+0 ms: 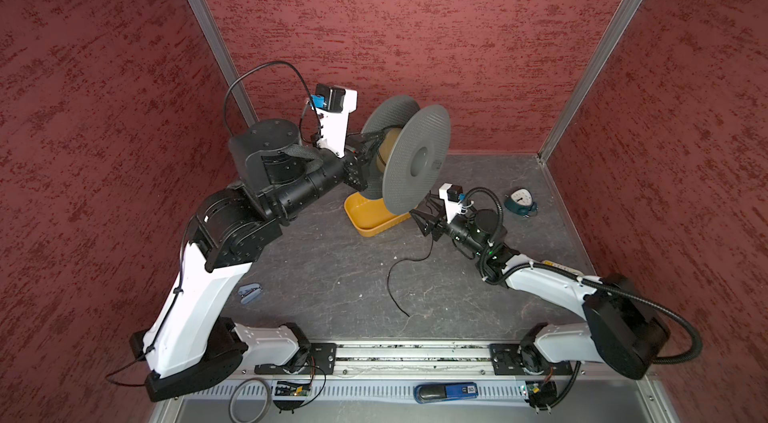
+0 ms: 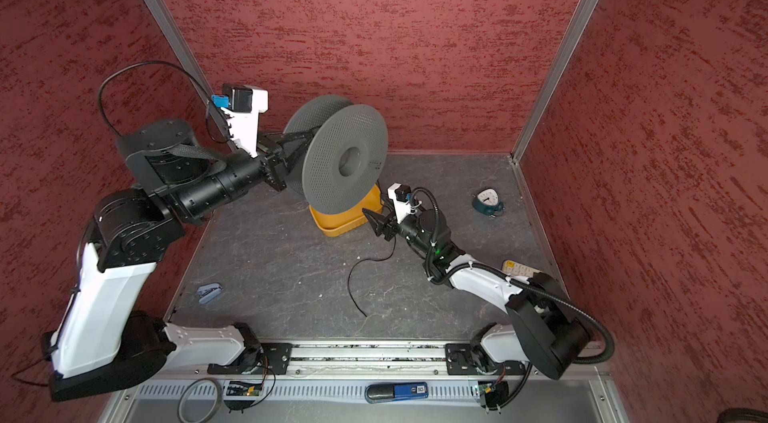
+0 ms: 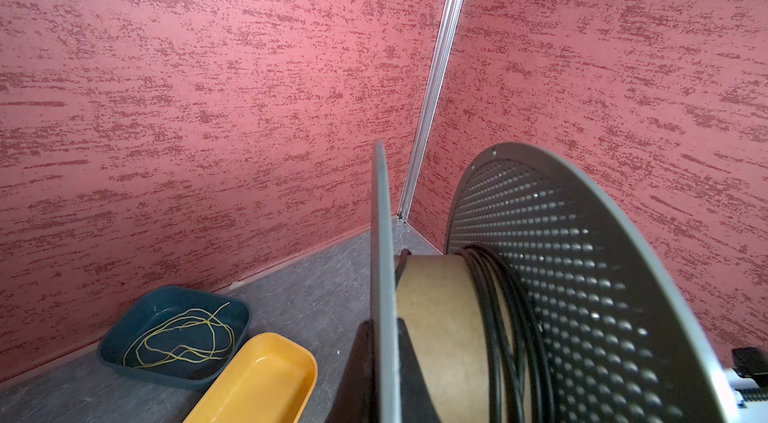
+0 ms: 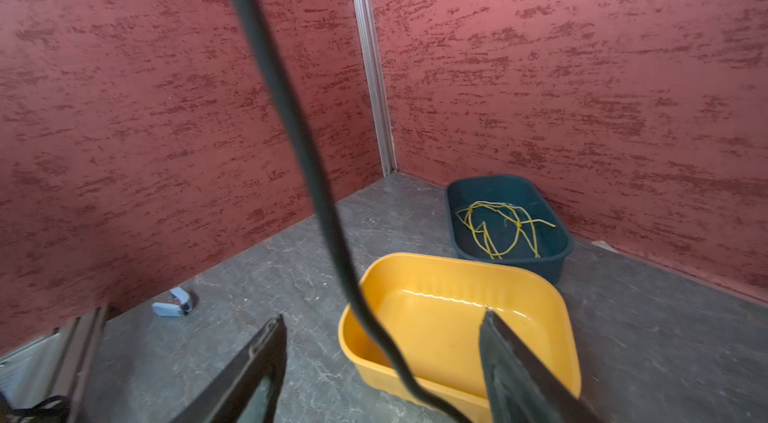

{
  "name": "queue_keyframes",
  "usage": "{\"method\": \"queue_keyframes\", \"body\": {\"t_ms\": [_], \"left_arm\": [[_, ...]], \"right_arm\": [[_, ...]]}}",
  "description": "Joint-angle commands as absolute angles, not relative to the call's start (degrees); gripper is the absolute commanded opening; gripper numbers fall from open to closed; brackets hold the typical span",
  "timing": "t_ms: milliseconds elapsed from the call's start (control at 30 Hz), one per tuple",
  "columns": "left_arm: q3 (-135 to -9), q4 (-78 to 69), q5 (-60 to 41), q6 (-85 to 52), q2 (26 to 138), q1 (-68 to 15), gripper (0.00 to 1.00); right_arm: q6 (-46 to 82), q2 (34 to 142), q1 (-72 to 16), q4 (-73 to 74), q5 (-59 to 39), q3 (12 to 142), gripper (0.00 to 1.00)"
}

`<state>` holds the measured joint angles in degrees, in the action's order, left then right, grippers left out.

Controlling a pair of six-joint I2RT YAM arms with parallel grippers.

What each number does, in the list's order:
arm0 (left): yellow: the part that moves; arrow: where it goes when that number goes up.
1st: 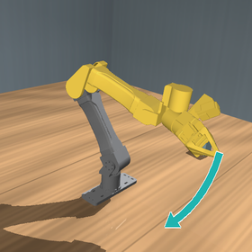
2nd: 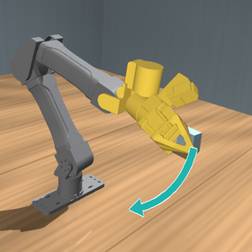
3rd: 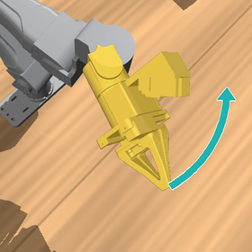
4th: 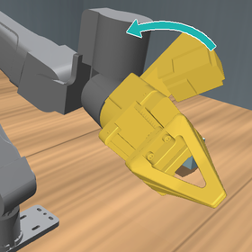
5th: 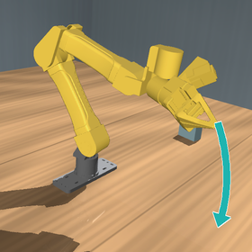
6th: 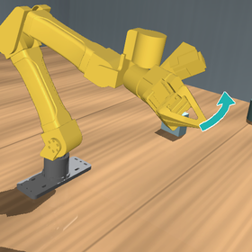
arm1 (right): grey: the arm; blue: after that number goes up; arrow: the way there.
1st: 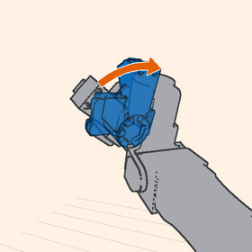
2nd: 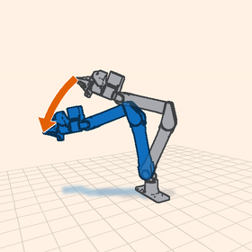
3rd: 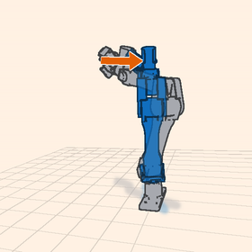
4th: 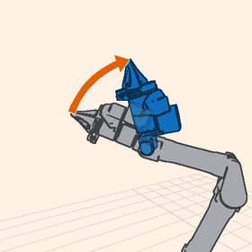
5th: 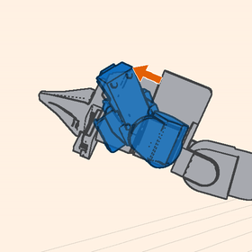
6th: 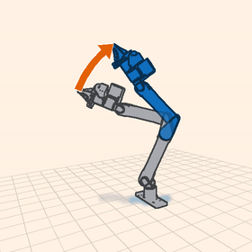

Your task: Wrap the cables

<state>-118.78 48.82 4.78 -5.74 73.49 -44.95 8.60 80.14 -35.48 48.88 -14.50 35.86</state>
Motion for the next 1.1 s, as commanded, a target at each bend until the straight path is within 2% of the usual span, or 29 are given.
{"method": "queue_keyframes", "body": {"t_ms": [0,200,267,300,333,400,467,800,1067], "left_arm": [[-120.6,43.2,4.3,-7.0,72.9,-44.8,0.0],[-120.5,43.4,5.0,-6.8,73.1,-44.6,0.0],[-120.5,43.5,5.1,-6.8,73.2,-44.5,0.0],[-120.4,43.5,5.1,-6.7,73.2,-44.5,0.0],[-120.5,43.5,5.1,-6.8,73.1,-44.5,0.0],[-120.5,43.6,5.1,-6.7,73.0,-44.4,0.0],[-120.3,43.6,5.3,-6.6,72.9,-44.3,0.0],[-119.1,42.9,5.1,-6.8,72.8,-43.6,0.0],[-118.9,43.2,4.8,-7.4,72.8,-43.0,0.0]], "right_arm": [[9.1,82.9,-35.6,58.7,-11.5,36.7,0.59],[9.3,86.7,-35.9,59.8,-12.3,37.2,0.23],[9.2,87.3,-36.1,59.9,-12.9,37.4,0.19],[8.9,87.5,-36.4,60.0,-12.8,37.5,0.21],[8.5,87.8,-36.5,60.4,-12.7,37.5,0.3],[7.8,88.2,-37.0,61.2,-13.4,37.4,0.61],[7.3,88.3,-37.6,60.4,-13.0,37.7,0.71],[4.7,89.8,-40.3,58.9,-9.7,39.4,0.81],[7.2,95.9,-40.3,63.4,-4.4,43.6,0.77]]}}
